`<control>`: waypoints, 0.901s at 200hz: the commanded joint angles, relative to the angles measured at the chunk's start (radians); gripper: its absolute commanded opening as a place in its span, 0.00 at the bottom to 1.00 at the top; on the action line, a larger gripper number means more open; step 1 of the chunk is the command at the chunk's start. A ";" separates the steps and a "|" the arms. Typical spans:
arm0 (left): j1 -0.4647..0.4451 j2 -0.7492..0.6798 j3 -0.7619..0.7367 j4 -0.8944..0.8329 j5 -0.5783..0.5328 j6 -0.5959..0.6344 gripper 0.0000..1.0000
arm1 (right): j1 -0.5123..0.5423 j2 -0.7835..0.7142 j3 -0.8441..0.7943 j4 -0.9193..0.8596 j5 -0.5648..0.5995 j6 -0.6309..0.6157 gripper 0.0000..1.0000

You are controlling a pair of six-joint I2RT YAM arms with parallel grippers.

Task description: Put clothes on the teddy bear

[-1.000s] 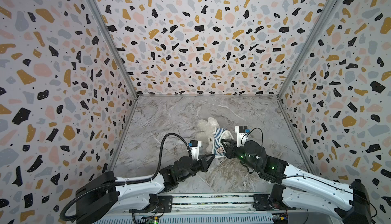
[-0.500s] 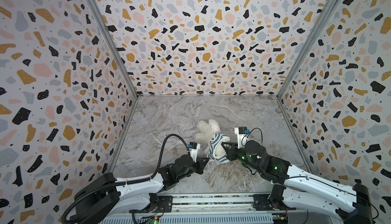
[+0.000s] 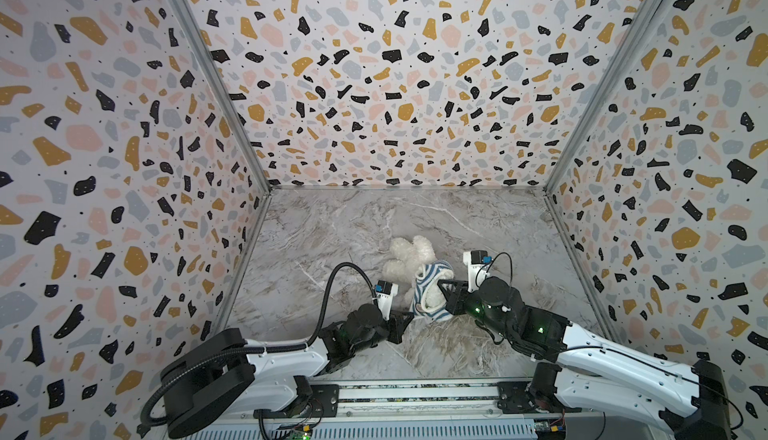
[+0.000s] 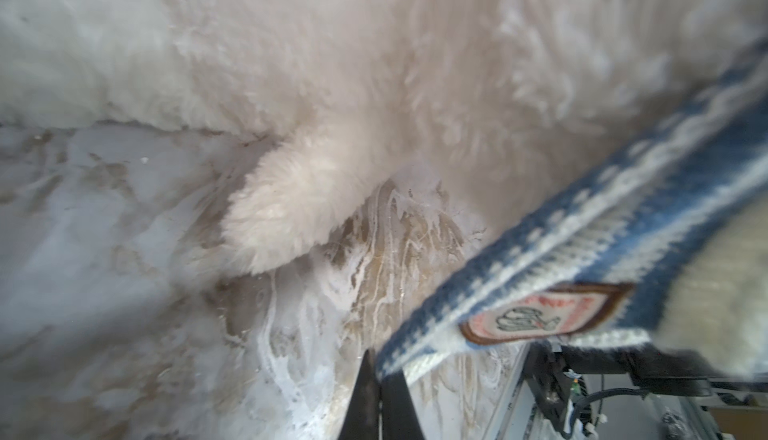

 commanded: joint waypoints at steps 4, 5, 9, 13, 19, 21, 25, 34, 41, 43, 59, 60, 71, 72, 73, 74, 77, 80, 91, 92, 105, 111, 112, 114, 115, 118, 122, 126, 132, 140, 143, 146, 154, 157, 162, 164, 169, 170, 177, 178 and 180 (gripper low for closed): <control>-0.061 0.011 0.032 0.156 0.076 -0.040 0.00 | 0.017 -0.028 0.004 0.081 0.070 0.044 0.00; -0.065 0.012 0.034 0.158 0.076 -0.041 0.00 | 0.017 -0.027 0.005 0.082 0.071 0.043 0.00; -0.074 0.014 0.040 0.162 0.074 -0.039 0.00 | 0.020 -0.024 0.006 0.085 0.072 0.045 0.00; -0.082 0.017 0.044 0.166 0.073 -0.038 0.00 | 0.022 -0.022 0.006 0.087 0.074 0.046 0.00; -0.092 0.023 0.048 0.164 0.066 -0.038 0.00 | 0.024 -0.018 0.009 0.091 0.075 0.049 0.00; -0.093 0.025 0.049 0.162 0.063 -0.038 0.00 | 0.025 -0.018 0.009 0.092 0.075 0.049 0.00; -0.096 0.031 0.049 0.157 0.055 -0.038 0.00 | 0.027 -0.016 0.008 0.093 0.076 0.050 0.00; -0.097 0.048 0.051 0.127 0.032 -0.037 0.00 | 0.030 -0.014 0.008 0.099 0.076 0.059 0.00; -0.097 0.064 0.056 0.083 -0.002 -0.034 0.00 | 0.032 -0.014 0.006 0.102 0.075 0.062 0.00; -0.096 0.068 0.059 0.069 -0.013 -0.033 0.00 | 0.033 -0.014 0.006 0.102 0.075 0.063 0.00; -0.095 0.108 0.067 -0.028 -0.126 -0.033 0.00 | 0.038 -0.017 0.008 0.101 0.072 0.069 0.00; -0.096 0.111 0.067 -0.031 -0.132 -0.034 0.00 | 0.038 -0.017 0.008 0.101 0.072 0.070 0.00; -0.090 0.132 0.062 -0.031 -0.189 -0.041 0.00 | 0.039 -0.023 0.008 0.099 0.067 0.074 0.00; -0.088 0.134 0.061 -0.029 -0.193 -0.043 0.00 | 0.039 -0.023 0.008 0.099 0.067 0.075 0.00; -0.088 0.136 0.061 -0.028 -0.196 -0.043 0.00 | 0.040 -0.023 0.008 0.099 0.066 0.076 0.00; -0.087 0.138 0.060 -0.028 -0.199 -0.044 0.00 | 0.040 -0.024 0.007 0.099 0.066 0.076 0.00; -0.084 0.145 0.060 -0.024 -0.210 -0.047 0.00 | 0.039 -0.028 0.008 0.099 0.063 0.077 0.00; -0.081 0.151 0.060 -0.021 -0.219 -0.048 0.00 | 0.039 -0.029 0.008 0.097 0.061 0.077 0.00; -0.071 0.166 0.064 -0.016 -0.253 -0.049 0.00 | 0.039 -0.034 0.015 0.081 0.055 0.080 0.00; -0.070 0.166 0.065 -0.015 -0.255 -0.049 0.00 | 0.039 -0.035 0.015 0.079 0.054 0.080 0.00; -0.053 0.177 0.071 -0.013 -0.279 -0.045 0.00 | 0.039 -0.041 0.023 0.069 0.044 0.072 0.00; -0.045 0.181 0.073 -0.012 -0.283 -0.041 0.00 | 0.039 -0.044 0.026 0.067 0.037 0.063 0.00; -0.044 0.181 0.074 -0.012 -0.282 -0.041 0.00 | 0.039 -0.045 0.027 0.067 0.035 0.061 0.00; -0.041 0.182 0.074 -0.011 -0.280 -0.040 0.00 | 0.039 -0.045 0.027 0.067 0.033 0.059 0.00; -0.039 0.183 0.075 -0.011 -0.279 -0.039 0.00 | 0.039 -0.046 0.028 0.067 0.033 0.057 0.00; -0.036 0.184 0.077 -0.009 -0.274 -0.036 0.00 | 0.039 -0.046 0.030 0.067 0.028 0.051 0.00; -0.028 0.183 0.078 -0.004 -0.263 -0.031 0.00 | 0.039 -0.048 0.032 0.068 0.020 0.043 0.00; -0.026 0.180 0.080 0.000 -0.251 -0.027 0.00 | 0.039 -0.049 0.033 0.074 0.008 0.030 0.00; -0.025 0.170 0.082 0.006 -0.238 -0.015 0.00 | 0.037 -0.049 0.036 0.075 -0.005 0.007 0.00; -0.026 0.147 0.081 0.025 -0.210 0.002 0.00 | 0.028 -0.046 0.041 0.084 -0.039 -0.036 0.00; -0.026 0.138 0.078 0.037 -0.194 0.008 0.00 | 0.022 -0.043 0.043 0.088 -0.060 -0.057 0.00; -0.026 0.126 0.075 0.048 -0.179 0.012 0.00 | 0.016 -0.039 0.045 0.089 -0.078 -0.072 0.00; -0.027 0.095 0.069 0.068 -0.138 0.023 0.00 | -0.016 -0.026 0.054 0.089 -0.148 -0.125 0.00; -0.028 0.083 0.066 0.068 -0.126 0.028 0.02 | -0.026 -0.025 0.053 0.096 -0.170 -0.142 0.00; -0.028 0.061 0.065 0.062 -0.104 0.035 0.07 | -0.041 -0.026 0.046 0.112 -0.203 -0.173 0.00; -0.028 0.051 0.065 0.058 -0.099 0.037 0.09 | -0.043 -0.027 0.045 0.115 -0.209 -0.179 0.00; -0.028 0.028 0.064 0.037 -0.085 0.043 0.14 | -0.064 -0.034 0.033 0.135 -0.253 -0.218 0.00; -0.028 0.022 0.065 0.032 -0.083 0.045 0.15 | -0.068 -0.035 0.032 0.137 -0.260 -0.224 0.00; -0.028 -0.014 0.063 -0.005 -0.074 0.054 0.21 | -0.105 -0.040 0.026 0.142 -0.314 -0.272 0.00; -0.028 -0.021 0.062 -0.011 -0.073 0.055 0.21 | -0.110 -0.040 0.025 0.141 -0.322 -0.279 0.00; -0.028 -0.031 0.062 -0.021 -0.070 0.057 0.23 | -0.120 -0.040 0.026 0.140 -0.340 -0.291 0.00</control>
